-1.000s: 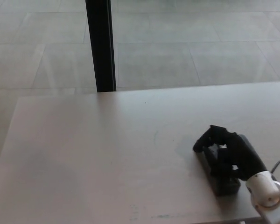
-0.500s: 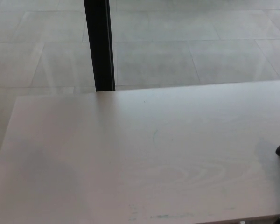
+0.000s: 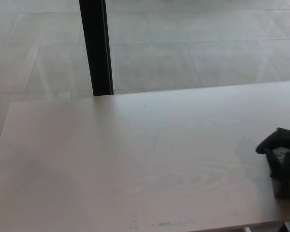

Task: The robot uses its right hand to hold the eraser kept in the middle of the desk and use it to wipe the desk by swiping its surface twice

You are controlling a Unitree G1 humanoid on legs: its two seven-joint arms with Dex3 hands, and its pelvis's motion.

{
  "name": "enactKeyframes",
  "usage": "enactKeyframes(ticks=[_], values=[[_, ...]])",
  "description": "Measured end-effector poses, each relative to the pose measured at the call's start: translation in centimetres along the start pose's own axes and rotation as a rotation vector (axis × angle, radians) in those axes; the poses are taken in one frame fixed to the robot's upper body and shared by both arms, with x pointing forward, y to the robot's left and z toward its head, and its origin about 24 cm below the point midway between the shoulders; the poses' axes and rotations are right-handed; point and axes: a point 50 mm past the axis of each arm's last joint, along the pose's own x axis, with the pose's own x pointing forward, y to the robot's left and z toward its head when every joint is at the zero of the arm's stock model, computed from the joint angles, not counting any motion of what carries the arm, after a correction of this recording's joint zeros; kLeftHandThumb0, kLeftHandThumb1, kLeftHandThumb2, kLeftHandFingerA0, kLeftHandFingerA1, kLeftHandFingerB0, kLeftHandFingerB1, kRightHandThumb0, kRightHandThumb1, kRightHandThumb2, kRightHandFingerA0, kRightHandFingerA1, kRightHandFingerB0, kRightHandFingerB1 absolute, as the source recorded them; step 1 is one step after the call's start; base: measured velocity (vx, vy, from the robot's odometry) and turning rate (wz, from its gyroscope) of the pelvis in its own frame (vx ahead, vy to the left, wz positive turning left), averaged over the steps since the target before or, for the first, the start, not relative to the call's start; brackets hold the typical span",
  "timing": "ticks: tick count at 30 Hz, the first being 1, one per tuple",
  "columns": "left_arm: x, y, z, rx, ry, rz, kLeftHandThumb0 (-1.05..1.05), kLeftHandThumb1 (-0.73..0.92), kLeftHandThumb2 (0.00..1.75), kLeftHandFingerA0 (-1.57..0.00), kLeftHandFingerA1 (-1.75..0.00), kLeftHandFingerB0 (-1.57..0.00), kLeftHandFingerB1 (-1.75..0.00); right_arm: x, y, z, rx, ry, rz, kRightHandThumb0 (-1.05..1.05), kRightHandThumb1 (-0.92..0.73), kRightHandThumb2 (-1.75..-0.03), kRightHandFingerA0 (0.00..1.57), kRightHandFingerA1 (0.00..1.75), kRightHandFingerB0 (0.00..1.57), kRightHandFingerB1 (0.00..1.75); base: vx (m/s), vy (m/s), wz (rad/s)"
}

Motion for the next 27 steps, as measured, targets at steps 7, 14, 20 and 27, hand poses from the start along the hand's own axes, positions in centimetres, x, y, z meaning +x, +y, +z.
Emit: enactKeyframes(ticks=[7,14,20,27], values=[[0.1,-0.1,-0.3,0.003,0.019,0.000,-0.48,0.57,0.57,-0.45,-0.89,-0.45,-0.65,0.6,5.3,4.7,0.068,-0.109,0.083,-0.45,-0.72,-0.85,0.92,1.75,0.75,1.56,0.00,0.000,0.00],[0.2,-0.6,-0.3,0.003,0.031,-0.009,-0.48,0.39,0.88,-0.57,-0.84,-0.42,-0.67,0.0,8.6,7.3,0.062,-0.180,0.150,-0.45,-0.71,-0.84,0.90,1.75,0.80,1.40,0.00,0.000,0.00],[0.3,-0.8,-0.1,0.001,0.025,-0.014,-0.48,0.39,0.88,-0.54,-0.82,-0.41,-0.66,-1.0,10.8,8.7,0.084,-0.222,0.194,-0.46,-0.67,-0.91,0.93,1.75,0.79,1.55,0.00,0.000,0.00],[0.3,-0.8,-0.2,0.002,0.031,-0.012,-0.48,0.57,0.57,-0.46,-0.90,-0.45,-0.66,-2.0,12.2,9.6,0.101,-0.261,0.228,-0.47,-0.66,-0.91,0.92,1.75,0.78,1.46,0.00,0.000,0.00]])
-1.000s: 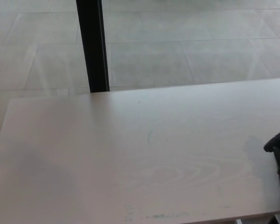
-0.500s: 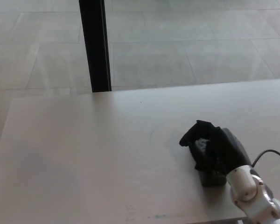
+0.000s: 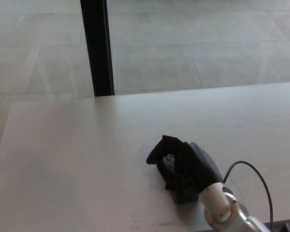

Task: The robot uses its right hand to hold the eraser kept in the middle of the desk and use it to wipe the desk by swiping its surface twice

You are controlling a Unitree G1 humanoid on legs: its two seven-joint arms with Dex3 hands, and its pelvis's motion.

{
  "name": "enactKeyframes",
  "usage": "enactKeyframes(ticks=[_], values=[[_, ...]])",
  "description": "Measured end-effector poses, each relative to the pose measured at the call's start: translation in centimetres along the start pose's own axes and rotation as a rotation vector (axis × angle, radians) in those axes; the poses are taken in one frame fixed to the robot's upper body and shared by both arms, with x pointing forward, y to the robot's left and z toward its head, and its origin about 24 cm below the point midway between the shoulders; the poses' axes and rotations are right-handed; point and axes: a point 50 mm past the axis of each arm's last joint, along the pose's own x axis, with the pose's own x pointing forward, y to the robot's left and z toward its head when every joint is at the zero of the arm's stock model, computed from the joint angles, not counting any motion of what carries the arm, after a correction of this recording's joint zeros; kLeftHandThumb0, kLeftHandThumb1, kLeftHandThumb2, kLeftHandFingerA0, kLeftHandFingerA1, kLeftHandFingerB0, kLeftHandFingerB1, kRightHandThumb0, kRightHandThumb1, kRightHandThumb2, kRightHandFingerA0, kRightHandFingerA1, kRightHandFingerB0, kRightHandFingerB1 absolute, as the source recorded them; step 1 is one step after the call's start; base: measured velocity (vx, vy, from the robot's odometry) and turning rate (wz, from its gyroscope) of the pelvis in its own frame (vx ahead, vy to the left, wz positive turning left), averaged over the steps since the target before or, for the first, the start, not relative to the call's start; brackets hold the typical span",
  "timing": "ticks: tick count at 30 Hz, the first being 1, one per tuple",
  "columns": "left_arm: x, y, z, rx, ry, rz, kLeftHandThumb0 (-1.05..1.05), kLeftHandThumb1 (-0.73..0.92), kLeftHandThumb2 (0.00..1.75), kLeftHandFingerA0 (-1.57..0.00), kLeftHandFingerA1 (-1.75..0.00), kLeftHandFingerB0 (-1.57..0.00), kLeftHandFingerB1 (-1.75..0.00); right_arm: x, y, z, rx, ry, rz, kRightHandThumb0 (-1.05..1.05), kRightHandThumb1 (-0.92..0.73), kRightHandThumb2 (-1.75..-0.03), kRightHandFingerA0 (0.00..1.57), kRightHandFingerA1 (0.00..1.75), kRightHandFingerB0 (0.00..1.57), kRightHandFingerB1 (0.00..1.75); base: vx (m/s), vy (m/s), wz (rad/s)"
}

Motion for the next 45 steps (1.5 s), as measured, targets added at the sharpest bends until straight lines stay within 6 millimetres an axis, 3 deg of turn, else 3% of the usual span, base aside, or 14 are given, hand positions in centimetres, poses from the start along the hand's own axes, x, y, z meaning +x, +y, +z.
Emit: enactKeyframes(ticks=[1,10,15,16,23,25,26,29,30,32,35,36,37,45], values=[[0.0,0.0,0.0,0.000,-0.001,0.000,-0.49,0.38,0.87,-0.55,-0.84,-0.43,-0.68,0.0,0.0,0.0,0.002,-0.001,-0.001,-0.47,-0.66,-0.90,0.89,1.75,0.74,1.55,0.00,0.000,0.00],[0.0,0.1,0.0,0.002,-0.003,0.001,-0.55,0.41,0.88,-0.59,-0.87,-0.44,-0.68,-0.6,-0.2,0.0,0.075,-0.010,-0.007,-0.46,-0.70,-0.85,0.90,1.75,0.70,1.68,0.00,0.000,0.00],[0.0,0.2,-0.1,0.002,-0.001,0.003,-0.54,0.41,0.88,-0.62,-0.88,-0.42,-0.67,-0.6,-1.2,-0.5,0.053,0.001,-0.008,-0.42,-0.74,-0.86,0.87,1.75,0.77,1.37,0.00,0.000,0.00],[0.0,0.2,-0.1,0.003,0.000,0.003,-0.50,0.57,0.57,-0.51,-0.96,-0.46,-0.67,-0.5,-1.7,-0.8,0.039,0.006,-0.012,-0.42,-0.69,-0.88,0.91,1.75,0.77,1.54,0.00,0.000,0.00],[-0.1,0.4,-0.2,0.001,0.000,0.009,-0.47,0.40,0.88,-0.54,-0.82,-0.40,-0.66,-0.9,-7.8,-4.4,-0.056,0.122,-0.130,-0.37,-0.67,-0.82,0.85,1.75,0.74,1.60,0.00,0.002,0.01],[-0.1,0.6,-0.2,0.003,-0.002,0.012,-0.48,0.58,0.57,-0.52,-0.98,-0.48,-0.67,-1.7,-10.4,-6.0,-0.082,0.179,-0.183,-0.34,-0.68,-0.80,0.82,1.75,0.72,1.43,0.00,0.000,0.00],[-0.1,0.7,-0.3,0.005,-0.003,0.013,-0.49,0.39,0.88,-0.62,-0.88,-0.44,-0.68,-2.2,-11.5,-6.7,-0.090,0.204,-0.208,-0.35,-0.70,-0.78,0.85,1.73,0.74,1.31,0.00,0.000,0.00],[-0.2,0.9,-0.3,0.009,-0.007,0.017,-0.49,0.57,0.57,-0.46,-0.89,-0.44,-0.66,-3.4,-14.1,-8.2,-0.112,0.267,-0.264,-0.36,-0.64,-0.86,0.89,1.75,0.78,1.50,0.00,0.000,0.00],[-0.2,0.9,-0.3,0.009,-0.011,0.016,-0.48,0.39,0.88,-0.54,-0.83,-0.40,-0.67,-4.0,-15.1,-8.8,-0.114,0.294,-0.286,-0.37,-0.64,-0.86,0.87,1.75,0.73,1.55,0.00,0.000,0.00],[-0.3,1.0,-0.2,0.006,-0.017,0.018,-0.49,0.38,0.87,-0.55,-0.83,-0.43,-0.68,-4.9,-16.5,-9.8,-0.116,0.335,-0.316,-0.39,-0.65,-0.84,0.90,1.75,0.74,1.57,0.00,0.000,0.00],[-0.3,1.1,-0.1,0.005,-0.021,0.019,-0.48,0.39,0.88,-0.54,-0.82,-0.42,-0.67,-5.8,-17.5,-10.6,-0.099,0.368,-0.342,-0.36,-0.66,-0.79,0.90,1.75,0.77,1.48,0.00,0.000,0.00],[-0.3,1.1,-0.1,0.005,-0.021,0.020,-0.48,0.56,0.57,-0.49,-0.93,-0.49,-0.68,-6.0,-17.6,-10.7,-0.090,0.374,-0.347,-0.37,-0.67,-0.79,0.90,1.75,0.76,1.49,0.00,0.000,0.00],[-0.3,1.1,-0.1,0.005,-0.021,0.020,-0.48,0.39,0.88,-0.53,-0.81,-0.41,-0.66,-6.2,-17.6,-10.8,-0.082,0.380,-0.352,-0.35,-0.68,-0.79,0.91,1.75,0.76,1.49,0.00,0.000,0.00],[-0.3,1.2,-0.1,-0.001,-0.019,0.024,-0.47,0.38,0.87,-0.58,-0.86,-0.41,-0.67,-6.8,-17.4,-11.4,-0.033,0.376,-0.380,-0.36,-0.68,-0.84,0.89,1.75,0.75,1.56,0.00,0.000,0.00]])
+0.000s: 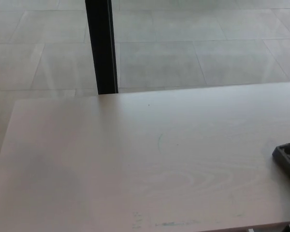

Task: The robot uses its right hand to hold the eraser kept in the middle of the desk and use it to wipe the desk by swiping its surface twice

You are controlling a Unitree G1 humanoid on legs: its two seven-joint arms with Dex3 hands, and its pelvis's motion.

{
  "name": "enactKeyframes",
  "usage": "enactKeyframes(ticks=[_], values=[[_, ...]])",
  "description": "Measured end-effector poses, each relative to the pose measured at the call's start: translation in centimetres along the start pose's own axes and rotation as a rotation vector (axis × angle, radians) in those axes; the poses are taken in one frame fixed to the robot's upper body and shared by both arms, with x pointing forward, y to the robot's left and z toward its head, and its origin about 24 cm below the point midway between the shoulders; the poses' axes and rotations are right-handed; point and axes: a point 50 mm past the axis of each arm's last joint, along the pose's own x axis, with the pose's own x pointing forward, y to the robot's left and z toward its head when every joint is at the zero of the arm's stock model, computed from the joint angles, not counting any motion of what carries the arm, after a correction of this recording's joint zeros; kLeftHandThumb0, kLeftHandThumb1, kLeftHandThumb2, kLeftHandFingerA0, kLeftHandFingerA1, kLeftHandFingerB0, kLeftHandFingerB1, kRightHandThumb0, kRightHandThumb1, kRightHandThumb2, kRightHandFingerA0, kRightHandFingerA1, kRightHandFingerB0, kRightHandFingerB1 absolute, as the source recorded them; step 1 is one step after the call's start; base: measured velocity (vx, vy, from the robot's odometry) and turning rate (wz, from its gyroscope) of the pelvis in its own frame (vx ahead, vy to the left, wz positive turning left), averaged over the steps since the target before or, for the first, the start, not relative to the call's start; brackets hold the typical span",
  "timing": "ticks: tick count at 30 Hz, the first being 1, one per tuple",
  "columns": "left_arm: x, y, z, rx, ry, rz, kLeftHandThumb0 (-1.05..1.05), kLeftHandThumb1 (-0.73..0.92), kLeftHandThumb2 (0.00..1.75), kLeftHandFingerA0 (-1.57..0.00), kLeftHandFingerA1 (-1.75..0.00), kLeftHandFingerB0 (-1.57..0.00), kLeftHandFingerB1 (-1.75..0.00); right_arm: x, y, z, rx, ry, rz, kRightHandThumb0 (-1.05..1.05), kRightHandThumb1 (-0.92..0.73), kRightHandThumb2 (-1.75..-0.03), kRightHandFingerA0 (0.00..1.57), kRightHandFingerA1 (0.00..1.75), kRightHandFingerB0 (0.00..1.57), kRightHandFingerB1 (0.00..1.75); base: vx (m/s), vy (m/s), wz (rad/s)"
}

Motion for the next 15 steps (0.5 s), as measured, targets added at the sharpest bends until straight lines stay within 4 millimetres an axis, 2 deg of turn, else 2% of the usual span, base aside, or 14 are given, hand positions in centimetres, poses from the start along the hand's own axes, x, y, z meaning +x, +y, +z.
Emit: enactKeyframes(ticks=[1,2,3,4,6,7,8,9,10,11,12,13,15], values=[[0.0,0.0,0.0,-0.001,-0.001,0.001,-0.49,0.39,0.88,-0.59,-0.86,-0.42,-0.67,0.0,0.2,0.1,0.019,-0.001,0.001,-0.34,-0.70,-0.85,0.87,1.75,0.72,1.56,0.00,0.000,0.00],[0.0,0.0,0.1,0.000,-0.003,0.000,-0.50,0.57,0.57,-0.50,-0.95,-0.47,-0.66,0.0,0.3,0.1,0.038,-0.003,0.005,-0.31,-0.76,-0.81,0.86,1.75,0.70,1.40,0.00,0.000,0.00],[0.0,-0.1,0.1,0.001,-0.005,-0.002,-0.51,0.40,0.89,-0.53,-0.82,-0.40,-0.66,0.0,0.4,0.2,0.048,-0.003,0.008,-0.33,-0.81,-0.66,0.81,1.72,0.73,1.02,0.00,0.000,0.00],[0.0,-0.1,0.1,0.001,-0.005,-0.002,-0.53,0.41,0.90,-0.56,-0.83,-0.39,-0.65,0.1,0.4,0.4,0.069,-0.008,0.014,-0.32,-0.80,-0.68,0.81,1.69,0.70,0.78,0.00,0.000,0.00],[0.0,-0.1,0.1,0.003,-0.004,-0.003,-0.53,0.41,0.90,-0.56,-0.83,-0.39,-0.65,0.2,0.4,0.7,0.094,-0.014,0.031,-0.32,-0.80,-0.68,0.81,1.69,0.70,0.78,0.00,0.000,0.00],[0.0,-0.2,0.1,0.005,-0.004,-0.004,-0.55,0.42,0.90,-0.56,-0.84,-0.40,-0.66,0.2,0.5,0.9,0.105,-0.016,0.041,-0.42,-0.79,-0.64,0.80,1.32,0.63,0.47,0.00,0.000,0.00],[0.0,-0.2,0.1,0.006,-0.004,-0.005,-0.55,0.42,0.90,-0.56,-0.84,-0.40,-0.66,0.3,0.6,1.0,0.118,-0.018,0.052,-0.42,-0.79,-0.64,0.80,1.32,0.63,0.47,0.00,0.000,0.00],[0.0,-0.2,0.1,0.007,-0.004,-0.005,-0.51,0.40,0.88,-0.54,-0.82,-0.41,-0.66,0.3,0.5,1.3,0.129,-0.024,0.061,-0.49,-0.72,-0.62,0.76,0.80,0.45,0.36,0.00,0.000,0.00],[0.0,-0.2,0.1,0.007,-0.004,-0.006,-0.51,0.40,0.88,-0.54,-0.82,-0.41,-0.66,0.4,0.4,1.6,0.140,-0.030,0.068,-0.49,-0.72,-0.62,0.76,0.80,0.45,0.36,0.00,0.000,0.00],[0.0,-0.2,0.1,0.007,-0.004,-0.006,-0.49,0.39,0.88,-0.53,-0.81,-0.40,-0.66,0.5,0.3,1.8,0.152,-0.037,0.074,-0.51,-0.69,-0.61,0.70,0.58,0.33,0.32,0.00,0.000,0.00],[0.0,-0.2,0.1,0.006,-0.003,-0.005,-0.48,0.39,0.88,-0.56,-0.84,-0.45,-0.69,0.7,0.1,2.1,0.167,-0.042,0.078,-0.57,-0.68,-0.60,0.66,0.50,0.27,0.31,0.00,0.000,0.00],[0.0,-0.2,0.1,0.005,-0.003,-0.005,-0.49,0.38,0.87,-0.57,-0.85,-0.41,-0.67,0.8,-0.2,2.4,0.182,-0.048,0.080,-0.85,-0.59,-0.92,0.39,0.54,0.11,0.39,0.00,0.000,0.00],[0.0,-0.2,0.1,0.003,-0.003,-0.004,-0.48,0.38,0.87,-0.55,-0.84,-0.40,-0.66,1.2,-1.3,3.0,0.197,-0.060,0.076,-0.82,-0.56,-0.95,0.36,0.57,0.10,0.35,0.00,0.000,0.00]])
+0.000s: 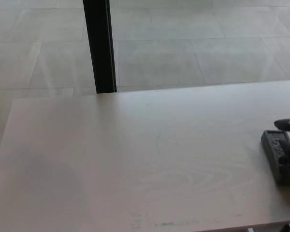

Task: The robot uses its right hand to hold the eraser kept in the middle of the desk and use it to wipe the desk by swiping its surface twice

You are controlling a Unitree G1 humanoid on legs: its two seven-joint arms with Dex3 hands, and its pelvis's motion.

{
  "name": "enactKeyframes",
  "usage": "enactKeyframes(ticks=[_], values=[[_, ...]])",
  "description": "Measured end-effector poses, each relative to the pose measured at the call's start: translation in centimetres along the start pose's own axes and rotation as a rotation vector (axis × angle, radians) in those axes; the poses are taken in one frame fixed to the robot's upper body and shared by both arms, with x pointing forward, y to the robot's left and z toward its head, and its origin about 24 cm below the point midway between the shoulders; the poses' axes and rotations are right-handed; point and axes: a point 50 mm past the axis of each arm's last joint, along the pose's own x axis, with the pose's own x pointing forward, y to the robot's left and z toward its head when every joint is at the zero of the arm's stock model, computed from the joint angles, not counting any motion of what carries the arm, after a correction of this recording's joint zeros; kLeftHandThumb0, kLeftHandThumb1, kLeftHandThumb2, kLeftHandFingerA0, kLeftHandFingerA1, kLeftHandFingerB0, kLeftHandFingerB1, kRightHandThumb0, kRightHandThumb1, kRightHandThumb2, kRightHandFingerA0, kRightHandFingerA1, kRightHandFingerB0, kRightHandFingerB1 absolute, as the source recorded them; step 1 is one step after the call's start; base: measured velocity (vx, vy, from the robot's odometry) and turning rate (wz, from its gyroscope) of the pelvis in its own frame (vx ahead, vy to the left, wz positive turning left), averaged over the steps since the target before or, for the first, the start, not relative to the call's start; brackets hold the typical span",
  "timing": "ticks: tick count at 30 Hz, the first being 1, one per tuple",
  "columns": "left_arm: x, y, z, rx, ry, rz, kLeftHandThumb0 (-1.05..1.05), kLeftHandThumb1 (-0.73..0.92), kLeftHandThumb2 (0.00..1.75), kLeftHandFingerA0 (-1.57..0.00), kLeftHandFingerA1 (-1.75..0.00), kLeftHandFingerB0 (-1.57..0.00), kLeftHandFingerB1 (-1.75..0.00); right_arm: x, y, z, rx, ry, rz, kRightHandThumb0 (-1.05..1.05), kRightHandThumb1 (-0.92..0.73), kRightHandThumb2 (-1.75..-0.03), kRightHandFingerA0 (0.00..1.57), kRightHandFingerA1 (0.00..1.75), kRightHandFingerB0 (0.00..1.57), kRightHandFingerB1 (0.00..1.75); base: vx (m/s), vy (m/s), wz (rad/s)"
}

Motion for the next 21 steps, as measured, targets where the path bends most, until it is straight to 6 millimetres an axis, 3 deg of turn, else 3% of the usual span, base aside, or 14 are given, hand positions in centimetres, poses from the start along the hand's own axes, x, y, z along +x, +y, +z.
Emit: enactKeyframes(ticks=[3,4,5,8,10,11,13,14,15,16,17,19,20,21], values=[[0.0,0.0,0.0,-0.002,0.001,0.002,-0.49,0.38,0.88,-0.54,-0.82,-0.38,-0.65,0.4,-2.2,1.6,0.018,-0.039,-0.026,-0.84,-0.75,-0.64,0.40,0.51,0.10,0.28,0.00,0.000,0.00],[0.0,0.1,-0.1,-0.002,0.003,0.002,-0.49,0.55,0.57,-0.48,-0.90,-0.44,-0.66,0.5,-3.0,2.2,0.020,-0.054,-0.036,-0.85,-0.59,-1.00,0.29,0.57,0.05,0.28,0.00,0.000,0.00],[0.0,0.1,-0.1,-0.002,0.006,0.003,-0.49,0.38,0.87,-0.57,-0.83,-0.41,-0.66,0.4,-3.9,2.7,0.023,-0.068,-0.049,-0.89,-0.63,-1.03,0.27,0.52,0.09,0.26,0.00,0.000,0.00],[0.0,0.1,-0.3,-0.003,0.013,0.005,-0.49,0.38,0.87,-0.57,-0.85,-0.39,-0.66,-0.1,-7.3,3.9,0.013,-0.089,-0.106,-0.89,-0.68,-1.06,0.29,0.53,0.05,0.32,0.00,0.000,0.00],[0.0,0.2,-0.3,-0.004,0.016,0.007,-0.49,0.38,0.88,-0.56,-0.84,-0.38,-0.66,-0.6,-9.6,4.3,0.008,-0.098,-0.148,-0.82,-0.85,-0.66,0.36,0.41,0.13,0.27,0.00,0.000,0.00],[0.0,0.2,-0.4,-0.006,0.016,0.009,-0.49,0.56,0.57,-0.48,-0.91,-0.43,-0.64,-1.2,-11.6,4.5,0.014,-0.102,-0.188,-0.81,-0.68,-1.03,0.34,0.52,0.12,0.42,0.00,0.000,0.00],[0.0,0.3,-0.3,-0.008,0.015,0.010,-0.47,0.56,0.57,-0.48,-0.93,-0.44,-0.65,-2.2,-14.1,4.8,0.030,-0.108,-0.249,-0.81,-0.83,-0.66,0.45,0.42,0.21,0.29,0.00,0.000,0.00],[0.0,0.3,-0.3,-0.010,0.013,0.010,-0.47,0.38,0.88,-0.53,-0.82,-0.39,-0.66,-2.8,-15.2,4.8,0.041,-0.109,-0.277,-0.91,-0.67,-1.04,0.50,0.59,0.26,0.48,0.00,0.000,0.00],[0.0,0.3,-0.3,-0.012,0.012,0.011,-0.47,0.38,0.87,-0.57,-0.83,-0.40,-0.66,-3.3,-16.0,4.7,0.051,-0.110,-0.297,-0.87,-0.74,-0.62,0.62,0.55,0.41,0.44,0.00,0.000,0.00],[0.0,0.3,-0.2,-0.014,0.010,0.012,-0.48,0.38,0.87,-0.57,-0.83,-0.41,-0.67,-4.0,-17.0,4.5,0.070,-0.110,-0.332,-0.93,-0.60,-1.03,0.71,0.67,0.38,0.57,0.00,0.000,0.00],[0.0,0.3,-0.2,-0.015,0.010,0.013,-0.51,0.40,0.89,-0.59,-0.84,-0.40,-0.66,-4.5,-17.7,4.4,0.086,-0.109,-0.356,-0.89,-0.75,-0.63,0.78,0.64,0.41,0.59,0.00,0.000,0.00],[0.0,0.3,-0.2,-0.016,0.009,0.012,-0.50,0.56,0.57,-0.56,-0.94,-0.47,-0.66,-5.5,-18.8,3.8,0.111,-0.100,-0.401,-0.89,-0.75,-0.63,0.81,0.71,0.35,0.70,0.00,0.000,0.00],[0.0,0.3,-0.2,-0.016,0.009,0.013,-0.48,0.56,0.57,-0.54,-0.93,-0.47,-0.67,-6.4,-19.6,3.2,0.129,-0.088,-0.437,-0.90,-0.60,-1.08,0.83,0.84,0.36,0.72,0.00,0.000,0.00],[0.0,0.3,-0.2,-0.017,0.009,0.013,-0.45,0.38,0.87,-0.58,-0.85,-0.42,-0.68,-7.1,-20.1,2.7,0.143,-0.077,-0.460,-0.90,-0.60,-1.08,0.81,0.86,0.36,0.73,0.00,0.000,0.00]])
